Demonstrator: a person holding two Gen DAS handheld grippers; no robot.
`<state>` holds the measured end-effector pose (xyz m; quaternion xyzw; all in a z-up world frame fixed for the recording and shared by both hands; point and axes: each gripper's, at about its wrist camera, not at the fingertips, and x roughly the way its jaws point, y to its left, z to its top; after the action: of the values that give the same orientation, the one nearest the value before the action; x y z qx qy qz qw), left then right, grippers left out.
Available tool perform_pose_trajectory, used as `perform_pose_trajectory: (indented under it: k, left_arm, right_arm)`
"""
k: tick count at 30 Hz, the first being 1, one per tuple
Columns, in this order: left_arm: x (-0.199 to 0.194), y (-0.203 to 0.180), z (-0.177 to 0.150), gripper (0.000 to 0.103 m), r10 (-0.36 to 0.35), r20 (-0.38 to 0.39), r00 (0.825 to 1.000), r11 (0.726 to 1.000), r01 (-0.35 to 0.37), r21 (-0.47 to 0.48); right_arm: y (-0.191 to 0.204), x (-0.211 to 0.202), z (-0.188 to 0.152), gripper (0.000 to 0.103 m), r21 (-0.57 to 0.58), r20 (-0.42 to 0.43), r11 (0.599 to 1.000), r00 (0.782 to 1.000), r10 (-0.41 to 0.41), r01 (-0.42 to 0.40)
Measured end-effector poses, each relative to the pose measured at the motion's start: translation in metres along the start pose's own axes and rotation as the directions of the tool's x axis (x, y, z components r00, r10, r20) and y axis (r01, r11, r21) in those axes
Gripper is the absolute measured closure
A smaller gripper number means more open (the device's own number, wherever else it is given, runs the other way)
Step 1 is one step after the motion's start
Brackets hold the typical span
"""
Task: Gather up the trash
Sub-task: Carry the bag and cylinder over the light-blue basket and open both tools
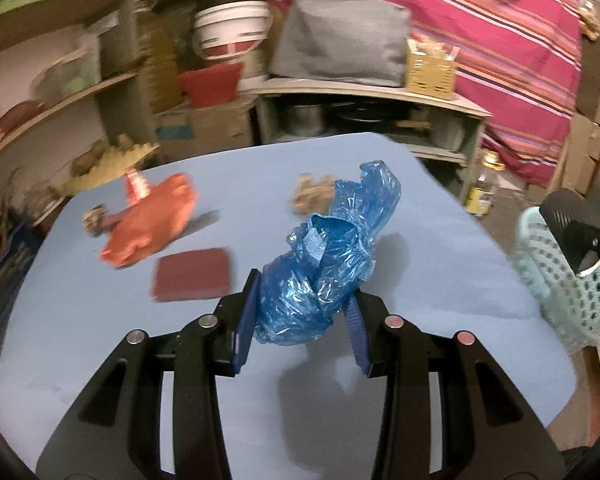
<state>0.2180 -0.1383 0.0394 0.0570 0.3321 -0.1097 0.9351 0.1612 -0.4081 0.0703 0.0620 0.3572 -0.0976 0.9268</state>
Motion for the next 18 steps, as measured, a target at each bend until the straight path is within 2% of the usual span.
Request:
perform_pose_trajectory:
  k: [9, 18]
  left_arm:
    - [0.003, -0.107, 0.018, 0.064, -0.135, 0.011, 0.991, 0.985, 0.133, 0.109]
    - [0.018, -0.211, 0.024, 0.064, -0.282, -0.041, 0.959, 0.943, 0.285, 0.172]
  right_arm:
    - [-0.096, -0.008, -0.005, 0.023, 0.091, -0.021, 0.991, 0.995, -0.096, 0.098]
    - [-0.146, -0.008, -0.010, 0.024, 0.150, -0.044, 0.980, 0.991, -0.127, 0.132]
